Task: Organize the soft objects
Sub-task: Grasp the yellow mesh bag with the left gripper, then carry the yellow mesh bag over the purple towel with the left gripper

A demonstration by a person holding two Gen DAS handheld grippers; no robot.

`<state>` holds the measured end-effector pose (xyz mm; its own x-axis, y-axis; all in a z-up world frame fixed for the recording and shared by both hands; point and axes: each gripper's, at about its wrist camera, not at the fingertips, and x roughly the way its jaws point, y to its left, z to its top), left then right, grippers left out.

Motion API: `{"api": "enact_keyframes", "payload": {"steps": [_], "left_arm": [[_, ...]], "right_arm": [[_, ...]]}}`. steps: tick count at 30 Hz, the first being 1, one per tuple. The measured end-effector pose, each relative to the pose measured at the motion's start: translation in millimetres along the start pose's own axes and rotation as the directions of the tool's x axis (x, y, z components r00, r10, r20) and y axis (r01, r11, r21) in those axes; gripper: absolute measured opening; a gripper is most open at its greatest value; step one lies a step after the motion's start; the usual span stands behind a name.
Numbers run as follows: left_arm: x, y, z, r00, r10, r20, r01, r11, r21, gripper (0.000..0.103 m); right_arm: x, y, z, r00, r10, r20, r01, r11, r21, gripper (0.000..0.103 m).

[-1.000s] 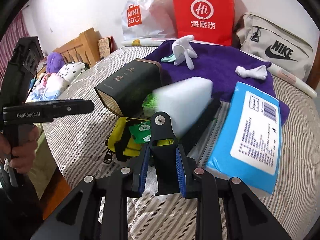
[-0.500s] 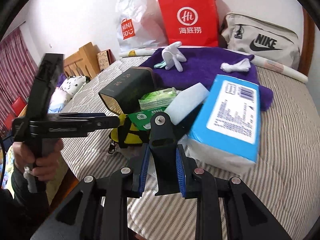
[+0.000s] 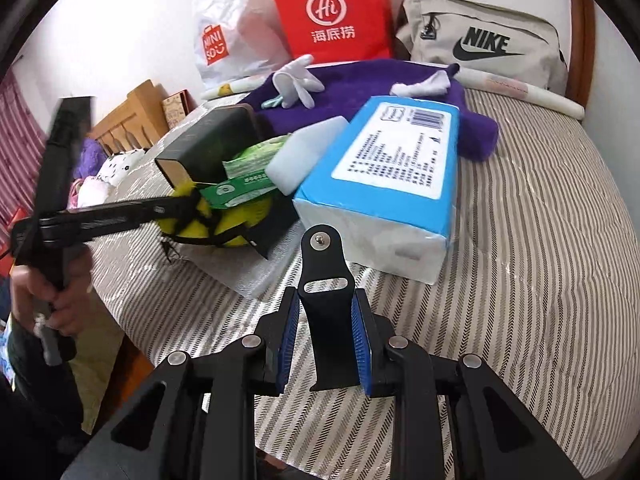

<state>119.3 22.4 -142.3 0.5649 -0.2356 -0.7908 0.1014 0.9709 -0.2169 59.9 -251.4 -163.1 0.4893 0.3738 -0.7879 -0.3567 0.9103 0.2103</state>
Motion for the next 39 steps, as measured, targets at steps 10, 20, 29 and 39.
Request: {"api": "enact_keyframes", "payload": {"steps": [10,20,29,39], "left_arm": [[-7,27,-16,0.999,0.012,-0.029,-0.014,0.999,-0.05,0.016],[4,28,-24,0.999,0.035,-0.004,-0.035,0.999,-0.024,0.017],[-19,43,-29,0.999,0.03,0.026,-0.029,0.998,-0.047,0.015],[-52,54,-22,0.996,0.025,0.085,-0.018,0.997,-0.081,0.015]], "right_arm": [[7,-7,-6,0.999,-0.03,-0.013,0.03,0.999,0.038,0.026],[23,-13,-7,0.998,-0.038,-0.041,0.04,0.997,0.06,0.026],[11,-10,-8,1.0,-0.017,-0.024,0.018,0.998,0.058,0.026],[-28,8,1,0.999,0.011,0.041,-0.012,1.0,0.019,0.026]]}}
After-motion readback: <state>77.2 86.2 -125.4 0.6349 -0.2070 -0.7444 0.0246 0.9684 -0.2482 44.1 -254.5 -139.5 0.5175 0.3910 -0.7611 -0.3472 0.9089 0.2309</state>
